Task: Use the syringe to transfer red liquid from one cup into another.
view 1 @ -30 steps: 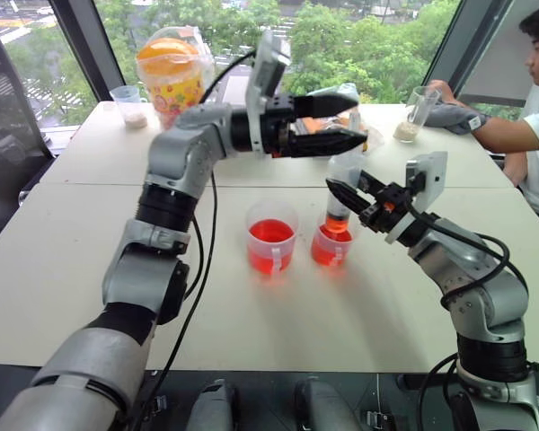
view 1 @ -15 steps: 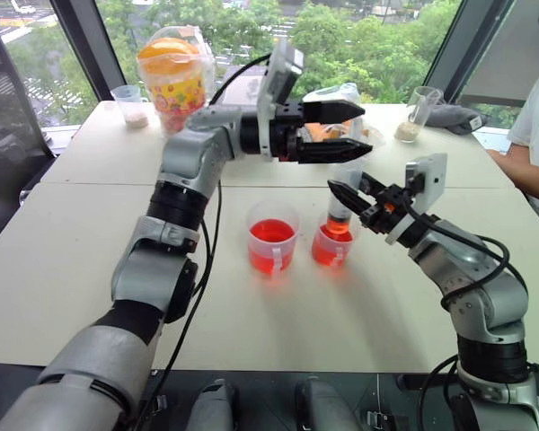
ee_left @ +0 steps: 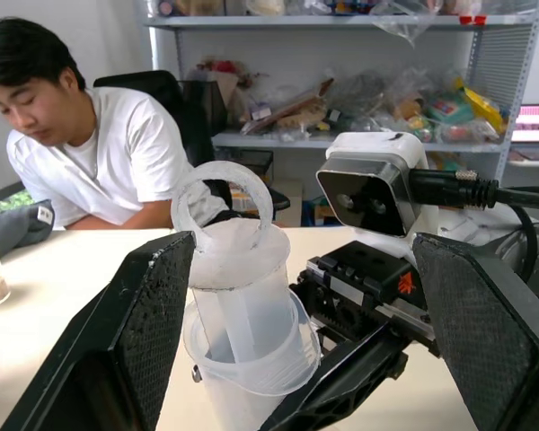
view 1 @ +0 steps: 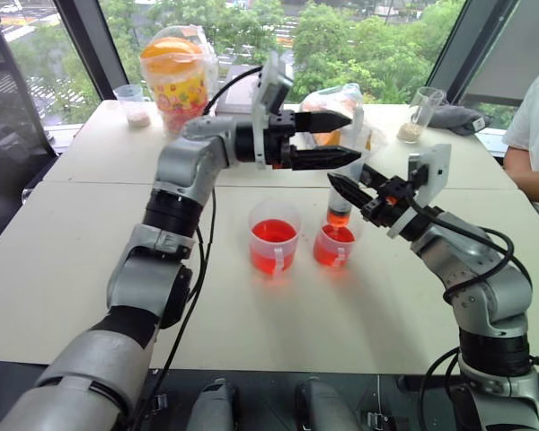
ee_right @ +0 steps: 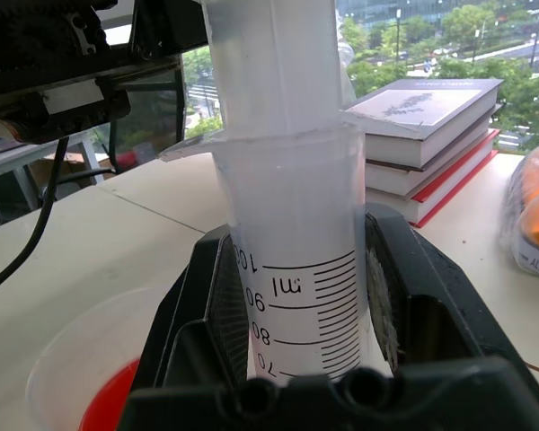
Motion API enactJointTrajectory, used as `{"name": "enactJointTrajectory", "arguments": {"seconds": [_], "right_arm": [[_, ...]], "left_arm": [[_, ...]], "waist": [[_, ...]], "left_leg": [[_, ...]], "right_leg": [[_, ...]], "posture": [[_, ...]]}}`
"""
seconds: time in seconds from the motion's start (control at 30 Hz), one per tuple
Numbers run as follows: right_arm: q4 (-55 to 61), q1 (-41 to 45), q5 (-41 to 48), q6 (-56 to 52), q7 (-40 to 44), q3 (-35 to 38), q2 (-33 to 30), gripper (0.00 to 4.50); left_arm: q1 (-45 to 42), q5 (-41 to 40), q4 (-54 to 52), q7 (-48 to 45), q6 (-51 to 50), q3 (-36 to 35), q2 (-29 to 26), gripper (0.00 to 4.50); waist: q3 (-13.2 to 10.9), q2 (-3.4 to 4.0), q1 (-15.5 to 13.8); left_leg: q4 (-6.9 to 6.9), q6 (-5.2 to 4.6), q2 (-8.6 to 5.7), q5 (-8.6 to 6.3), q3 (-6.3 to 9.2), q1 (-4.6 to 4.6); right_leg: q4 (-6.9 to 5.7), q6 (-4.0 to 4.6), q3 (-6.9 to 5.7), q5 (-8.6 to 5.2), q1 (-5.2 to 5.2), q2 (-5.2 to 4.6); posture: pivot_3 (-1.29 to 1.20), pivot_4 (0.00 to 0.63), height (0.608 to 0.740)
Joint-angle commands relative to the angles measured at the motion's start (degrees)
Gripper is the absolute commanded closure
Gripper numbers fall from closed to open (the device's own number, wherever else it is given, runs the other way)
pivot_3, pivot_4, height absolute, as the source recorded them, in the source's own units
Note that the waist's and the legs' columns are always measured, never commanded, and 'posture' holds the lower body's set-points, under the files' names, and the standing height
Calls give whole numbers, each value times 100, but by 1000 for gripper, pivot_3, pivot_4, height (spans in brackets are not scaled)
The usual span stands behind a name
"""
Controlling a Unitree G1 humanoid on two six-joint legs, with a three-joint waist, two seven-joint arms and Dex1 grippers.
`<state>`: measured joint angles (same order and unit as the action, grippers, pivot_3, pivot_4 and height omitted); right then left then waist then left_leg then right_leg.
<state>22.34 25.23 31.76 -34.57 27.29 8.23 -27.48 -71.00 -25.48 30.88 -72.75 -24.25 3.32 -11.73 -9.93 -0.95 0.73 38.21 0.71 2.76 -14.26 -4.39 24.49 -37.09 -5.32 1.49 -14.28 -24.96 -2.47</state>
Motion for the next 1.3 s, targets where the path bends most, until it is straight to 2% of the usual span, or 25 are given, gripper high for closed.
{"name": "enactJointTrajectory", "arguments": {"seconds": [0.03, 0.07, 0.17, 0.23, 0.33, 0.4, 1.3], "right_arm": [[250, 128, 77, 78, 23, 75, -31, 3090], [266, 112, 77, 68, 21, 66, -31, 3090], [308, 62, 77, 51, 17, 48, -25, 3090], [302, 63, 76, 49, 10, 41, -18, 3090], [294, 63, 75, 55, 6, 34, -20, 3090], [298, 61, 72, 54, 12, 34, -23, 3090], [793, 875, 775, -684, -226, 527, -446, 3090]], "left_arm": [[-249, 7, 65, 37, 58, -17, 164, 559], [-277, -7, 89, 36, 50, -26, 209, 559], [-300, -29, 81, 3, 31, -21, 288, 1301], [-290, -22, 66, -43, 22, -19, 296, 2157], [-275, -4, 43, -80, 19, -17, 297, 3677], [-273, -2, 40, -83, 7, -21, 298, 4486], [384, 427, 30, -85, 149, 371, 430, 4486]], "waist": [[0, 0, -1], [0, 0, 1], [0, 0, 8], [0, 0, 4], [0, 0, 24], [0, 0, 11], [0, 0, 0]], "left_leg": [[0, 0, 0, 0, 0, 0], [0, 0, 0, 0, 0, 0], [0, 0, 0, 0, 0, -1], [-1, 0, 0, 0, 2, -1], [-1, 0, 0, 0, -1, 0], [-1, 0, 0, 0, 2, -2], [0, 0, 0, 0, 1, 0]], "right_leg": [[0, 0, 0, 0, 0, 0], [0, 0, 0, 0, 0, 0], [0, 0, 0, 0, 0, 1], [0, 0, 0, 0, 0, 2], [0, 0, 1, 0, -1, 1], [-2, 0, 1, 0, -1, 2], [0, 0, 0, 0, 0, 0]], "posture": [[0, 150, 740], [0, 150, 740], [0, 150, 740], [0, 150, 740], [0, 150, 740], [0, 150, 740], [0, 150, 740]]}}
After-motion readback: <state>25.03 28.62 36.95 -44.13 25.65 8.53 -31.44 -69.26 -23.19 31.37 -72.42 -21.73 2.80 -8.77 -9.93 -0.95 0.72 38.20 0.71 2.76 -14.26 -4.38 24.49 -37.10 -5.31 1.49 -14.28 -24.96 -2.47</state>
